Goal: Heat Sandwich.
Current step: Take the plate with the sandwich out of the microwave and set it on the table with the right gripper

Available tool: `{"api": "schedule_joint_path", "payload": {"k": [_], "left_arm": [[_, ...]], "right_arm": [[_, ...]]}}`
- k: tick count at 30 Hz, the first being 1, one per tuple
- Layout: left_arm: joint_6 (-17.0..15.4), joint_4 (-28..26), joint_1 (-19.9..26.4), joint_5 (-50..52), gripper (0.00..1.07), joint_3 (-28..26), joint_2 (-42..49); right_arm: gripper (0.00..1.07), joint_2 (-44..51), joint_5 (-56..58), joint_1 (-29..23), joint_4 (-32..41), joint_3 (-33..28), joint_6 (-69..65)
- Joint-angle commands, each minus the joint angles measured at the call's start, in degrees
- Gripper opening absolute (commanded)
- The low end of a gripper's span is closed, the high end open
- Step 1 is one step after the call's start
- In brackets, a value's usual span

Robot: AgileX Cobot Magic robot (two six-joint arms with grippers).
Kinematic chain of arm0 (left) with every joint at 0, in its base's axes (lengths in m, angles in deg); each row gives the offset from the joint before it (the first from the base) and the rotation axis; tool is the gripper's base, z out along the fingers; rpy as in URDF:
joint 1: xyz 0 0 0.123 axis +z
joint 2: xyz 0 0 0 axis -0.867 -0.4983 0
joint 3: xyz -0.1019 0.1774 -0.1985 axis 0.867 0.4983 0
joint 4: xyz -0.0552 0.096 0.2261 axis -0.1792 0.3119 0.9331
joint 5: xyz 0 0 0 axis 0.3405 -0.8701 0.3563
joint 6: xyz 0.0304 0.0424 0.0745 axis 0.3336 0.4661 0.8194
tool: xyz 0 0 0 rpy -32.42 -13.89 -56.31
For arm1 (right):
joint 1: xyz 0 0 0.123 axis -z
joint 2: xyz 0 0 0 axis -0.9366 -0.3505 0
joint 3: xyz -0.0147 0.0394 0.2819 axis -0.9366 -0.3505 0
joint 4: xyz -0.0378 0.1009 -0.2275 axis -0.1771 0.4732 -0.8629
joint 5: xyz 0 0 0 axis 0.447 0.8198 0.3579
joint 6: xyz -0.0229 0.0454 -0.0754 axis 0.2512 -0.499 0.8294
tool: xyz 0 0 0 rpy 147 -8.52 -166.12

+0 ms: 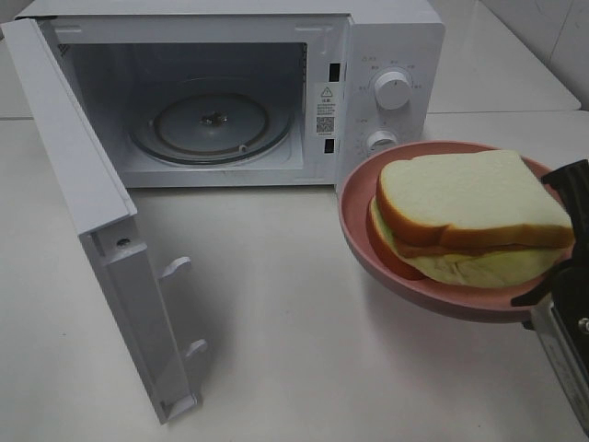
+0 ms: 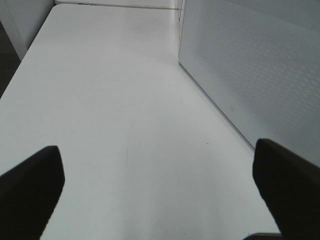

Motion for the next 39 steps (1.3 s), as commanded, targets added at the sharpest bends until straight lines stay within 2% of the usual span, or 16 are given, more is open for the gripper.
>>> {"api": "schedule_joint_path", "payload": {"k": [1,19,29,39], "left_arm": [[0.1,0.1,-0.1,0.8,0.98,0.1,1.0],[0.1,0.1,-0.1,0.8,0.98,0.1,1.0],[0.1,0.1,-0.1,0.8,0.98,0.1,1.0],[0.1,0.1,-0.1,0.8,0.98,0.1,1.0]], "right_arm": [[0.01,2.5,1.1,0.2,-3.6,-0.1,-5.0],[0.02,4.0,11.8,0.2,-14.6,-0.1,-30.7],[0.02,3.7,17.8,0.2,-17.6,-0.1,-44.4],[0.02,-4.0,20.8,0.2,-19.8,1.3,-61.4]]}}
